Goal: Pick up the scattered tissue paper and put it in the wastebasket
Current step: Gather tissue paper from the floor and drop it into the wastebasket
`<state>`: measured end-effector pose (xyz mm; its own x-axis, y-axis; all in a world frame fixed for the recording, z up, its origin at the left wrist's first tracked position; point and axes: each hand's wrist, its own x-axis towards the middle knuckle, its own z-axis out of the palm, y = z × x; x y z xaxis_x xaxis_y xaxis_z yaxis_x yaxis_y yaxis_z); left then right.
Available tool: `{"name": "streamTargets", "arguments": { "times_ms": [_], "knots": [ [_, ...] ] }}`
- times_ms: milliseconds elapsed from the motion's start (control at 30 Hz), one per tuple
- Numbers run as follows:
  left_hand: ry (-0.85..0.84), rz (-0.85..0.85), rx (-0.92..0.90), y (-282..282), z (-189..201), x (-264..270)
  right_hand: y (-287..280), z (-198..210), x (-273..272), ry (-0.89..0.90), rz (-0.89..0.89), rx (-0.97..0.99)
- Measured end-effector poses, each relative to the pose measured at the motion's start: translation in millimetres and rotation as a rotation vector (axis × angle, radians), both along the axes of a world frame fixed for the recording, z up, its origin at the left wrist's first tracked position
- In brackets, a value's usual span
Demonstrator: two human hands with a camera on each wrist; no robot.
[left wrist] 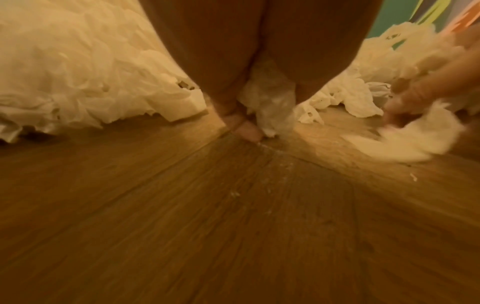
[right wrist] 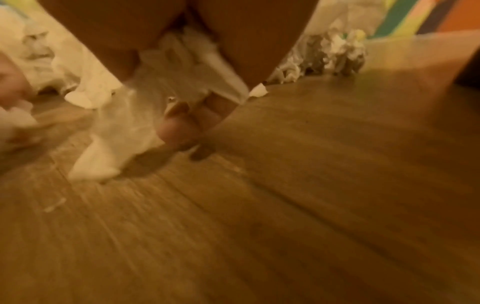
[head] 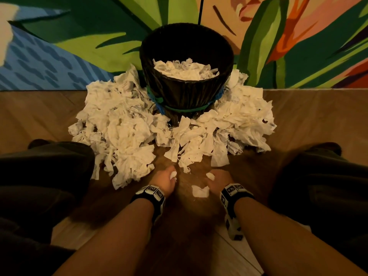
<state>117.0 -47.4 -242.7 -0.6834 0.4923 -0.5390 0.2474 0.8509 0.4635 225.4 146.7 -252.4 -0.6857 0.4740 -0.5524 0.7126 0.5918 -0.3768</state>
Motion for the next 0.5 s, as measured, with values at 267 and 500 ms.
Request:
{"name": "streamTargets", "arguments": {
  "times_ms": [267, 500],
  "knots": [
    [-0.057, -0.01, -0.057, -7.9, 5.1, 0.9, -13.1, -4.7, 9.9, -0.076, 0.238, -0.115],
    [-0.07, -0.015, -0.092, -3.1, 4.4, 0.3, -33.2, -17.5, 1.1, -0.124, 0.446, 0.03]
  ]
}}
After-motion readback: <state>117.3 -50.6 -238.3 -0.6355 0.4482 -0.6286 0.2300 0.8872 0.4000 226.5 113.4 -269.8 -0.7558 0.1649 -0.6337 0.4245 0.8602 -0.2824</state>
